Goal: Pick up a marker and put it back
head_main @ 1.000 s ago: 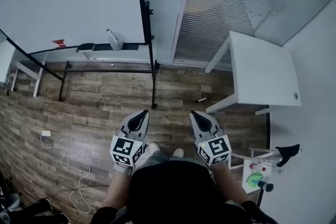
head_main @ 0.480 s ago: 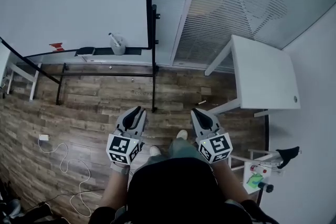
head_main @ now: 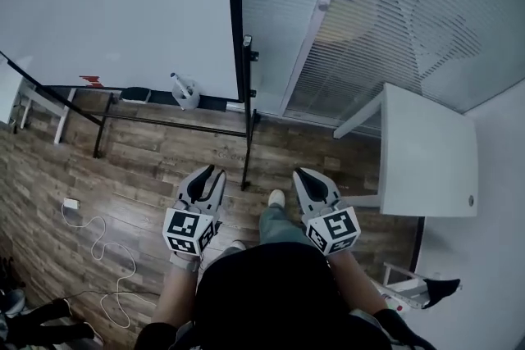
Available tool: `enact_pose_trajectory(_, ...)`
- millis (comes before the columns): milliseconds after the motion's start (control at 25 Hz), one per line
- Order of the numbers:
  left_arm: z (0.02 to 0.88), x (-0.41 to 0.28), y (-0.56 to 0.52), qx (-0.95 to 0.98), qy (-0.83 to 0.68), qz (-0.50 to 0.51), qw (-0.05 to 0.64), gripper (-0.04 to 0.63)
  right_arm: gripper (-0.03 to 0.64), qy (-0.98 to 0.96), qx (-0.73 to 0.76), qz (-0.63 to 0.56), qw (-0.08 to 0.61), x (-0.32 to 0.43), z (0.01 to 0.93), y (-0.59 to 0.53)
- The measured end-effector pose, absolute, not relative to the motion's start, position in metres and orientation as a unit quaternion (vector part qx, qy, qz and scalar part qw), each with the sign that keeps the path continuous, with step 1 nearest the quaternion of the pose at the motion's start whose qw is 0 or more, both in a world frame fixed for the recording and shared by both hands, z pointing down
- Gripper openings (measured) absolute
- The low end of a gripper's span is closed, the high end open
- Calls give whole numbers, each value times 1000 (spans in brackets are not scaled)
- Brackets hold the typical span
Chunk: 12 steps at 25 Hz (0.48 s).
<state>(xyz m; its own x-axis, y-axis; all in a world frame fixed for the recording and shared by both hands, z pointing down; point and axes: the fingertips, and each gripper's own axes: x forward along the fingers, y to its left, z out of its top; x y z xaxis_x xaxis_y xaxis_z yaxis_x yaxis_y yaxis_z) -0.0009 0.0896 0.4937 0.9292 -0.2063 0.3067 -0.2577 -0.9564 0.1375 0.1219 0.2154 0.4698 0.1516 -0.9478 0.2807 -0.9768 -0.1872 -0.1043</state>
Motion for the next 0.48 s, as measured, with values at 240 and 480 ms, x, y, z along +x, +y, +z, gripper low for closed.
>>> enact_pose_trajectory(240,496,39,45,961,-204,149,113,103,29,-690,706,151,47,175,466,156)
enact_pose_trajectory(480,493,55,0,941,-281,144,120,103,29,-741,652,145,66,185,462,105)
